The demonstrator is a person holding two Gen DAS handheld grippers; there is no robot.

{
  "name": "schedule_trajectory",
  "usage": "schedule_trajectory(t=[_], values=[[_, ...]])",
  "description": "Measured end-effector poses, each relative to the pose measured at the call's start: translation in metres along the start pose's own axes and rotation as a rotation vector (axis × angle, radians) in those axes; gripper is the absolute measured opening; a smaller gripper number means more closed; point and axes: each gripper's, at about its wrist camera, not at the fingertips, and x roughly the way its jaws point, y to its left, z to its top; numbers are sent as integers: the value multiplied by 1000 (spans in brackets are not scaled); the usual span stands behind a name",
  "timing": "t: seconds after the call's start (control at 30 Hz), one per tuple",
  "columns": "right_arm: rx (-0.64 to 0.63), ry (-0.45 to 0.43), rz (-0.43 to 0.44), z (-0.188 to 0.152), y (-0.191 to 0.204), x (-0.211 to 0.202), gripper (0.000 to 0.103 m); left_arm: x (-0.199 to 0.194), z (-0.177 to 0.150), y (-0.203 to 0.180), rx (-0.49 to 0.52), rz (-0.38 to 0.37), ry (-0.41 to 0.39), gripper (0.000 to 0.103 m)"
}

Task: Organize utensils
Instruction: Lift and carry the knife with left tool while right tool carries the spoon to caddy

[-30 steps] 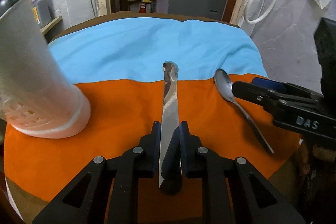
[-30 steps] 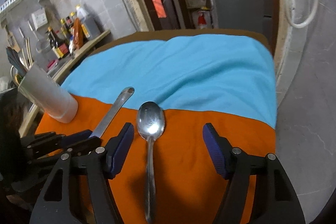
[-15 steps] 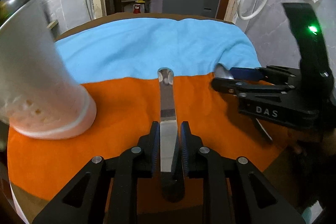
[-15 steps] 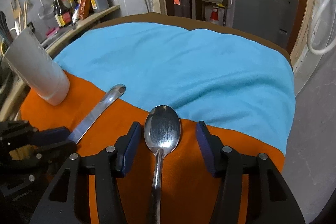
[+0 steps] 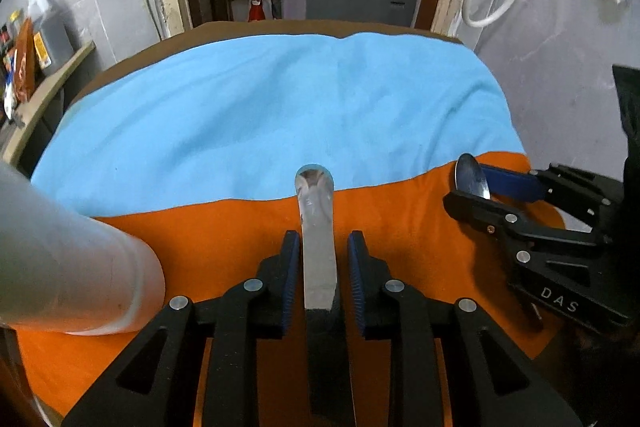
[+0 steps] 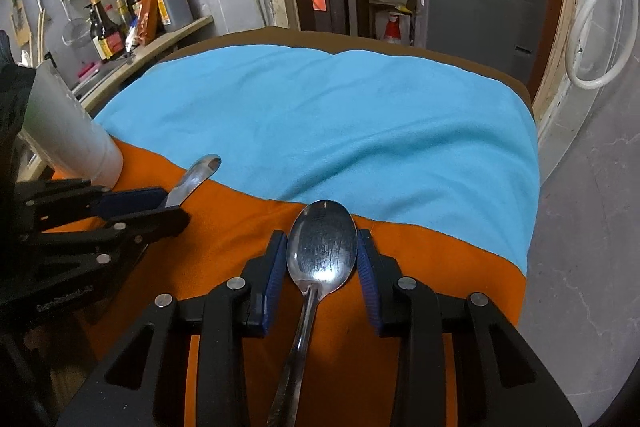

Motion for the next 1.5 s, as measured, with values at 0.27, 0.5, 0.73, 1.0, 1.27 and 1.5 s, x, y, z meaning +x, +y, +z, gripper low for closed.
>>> schedule_trajectory(t=[0.27, 0.5, 0.73, 1.0, 1.27, 1.5], values=[[-7, 13, -15, 4, 3, 3, 32, 0, 0, 4, -16, -38, 20, 12], [58, -73, -2, -6, 8, -26, 32, -36, -28, 11, -69, -110, -112, 12], [121, -277, 10, -30, 27, -70, 32, -76, -53, 3, -72, -106, -292, 12], [138, -418, 0, -44, 45, -98, 32, -103, -63, -4, -71, -82, -436, 12], [128, -452, -10, -52, 63, -105, 32, -112, -68, -2, -93, -58, -518, 12], [122, -522, -6, -49, 72, -121, 32, -131, -73, 2, -105, -33, -593, 12]])
